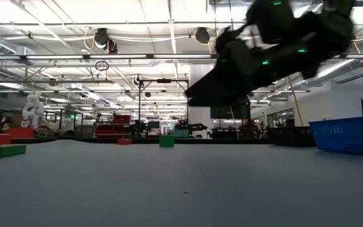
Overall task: Sort & place blocks by color
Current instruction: Put the green block into the black bin
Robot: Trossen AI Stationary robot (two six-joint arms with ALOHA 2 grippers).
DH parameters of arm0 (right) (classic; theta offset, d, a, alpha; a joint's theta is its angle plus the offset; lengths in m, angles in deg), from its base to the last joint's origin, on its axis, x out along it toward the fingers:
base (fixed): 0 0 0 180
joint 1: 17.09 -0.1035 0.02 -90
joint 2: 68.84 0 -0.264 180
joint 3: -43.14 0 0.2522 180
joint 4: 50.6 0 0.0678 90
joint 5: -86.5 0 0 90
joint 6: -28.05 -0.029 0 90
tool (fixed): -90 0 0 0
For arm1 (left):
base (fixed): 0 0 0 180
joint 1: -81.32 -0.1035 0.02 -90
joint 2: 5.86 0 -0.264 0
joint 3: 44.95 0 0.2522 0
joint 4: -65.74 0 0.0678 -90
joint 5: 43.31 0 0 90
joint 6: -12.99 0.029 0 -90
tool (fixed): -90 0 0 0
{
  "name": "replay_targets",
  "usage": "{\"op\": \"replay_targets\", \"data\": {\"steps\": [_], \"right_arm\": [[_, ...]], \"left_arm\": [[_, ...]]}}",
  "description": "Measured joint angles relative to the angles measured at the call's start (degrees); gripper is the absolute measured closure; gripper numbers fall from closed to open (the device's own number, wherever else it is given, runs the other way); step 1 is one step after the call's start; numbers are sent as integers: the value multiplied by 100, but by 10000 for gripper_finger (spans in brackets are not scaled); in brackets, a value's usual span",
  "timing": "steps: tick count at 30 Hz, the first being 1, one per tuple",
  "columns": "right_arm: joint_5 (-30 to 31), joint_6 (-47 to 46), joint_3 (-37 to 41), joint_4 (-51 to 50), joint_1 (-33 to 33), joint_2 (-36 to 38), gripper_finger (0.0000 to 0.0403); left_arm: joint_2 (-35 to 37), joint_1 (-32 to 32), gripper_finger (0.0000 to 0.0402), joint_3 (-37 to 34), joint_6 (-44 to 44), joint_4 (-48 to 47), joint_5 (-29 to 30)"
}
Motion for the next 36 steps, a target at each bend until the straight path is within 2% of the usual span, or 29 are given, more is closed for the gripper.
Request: {"op": "replay_targets", "data": {"steps": [6,12,15,19,26,32,36], "right_arm": [[-3,449,-1393,-1963,602,-361,94],[-62,504,-2082,-2178,1362,-507,94],[-434,500,-2252,-2211,1749,-553,94],[-634,504,-2377,-2335,2080,-637,103],[-842,662,-2713,-2294,2243,-1108,137],[-894,757,-3443,-3229,2215,-1659,146],[-434,775,-3842,-3987,2221,-1894,147]], "left_arm": [[21,-108,167,0,-202,-638,99],[239,-101,167,0,-889,-1672,186],[419,-85,167,-2,-1345,-2140,226],[580,-35,167,-2,-1843,-2649,225],[623,12,167,-2,-2026,-2901,221],[623,9,167,-2,-2022,-2932,221],[623,-5,167,-2,-1998,-2983,223]]}}
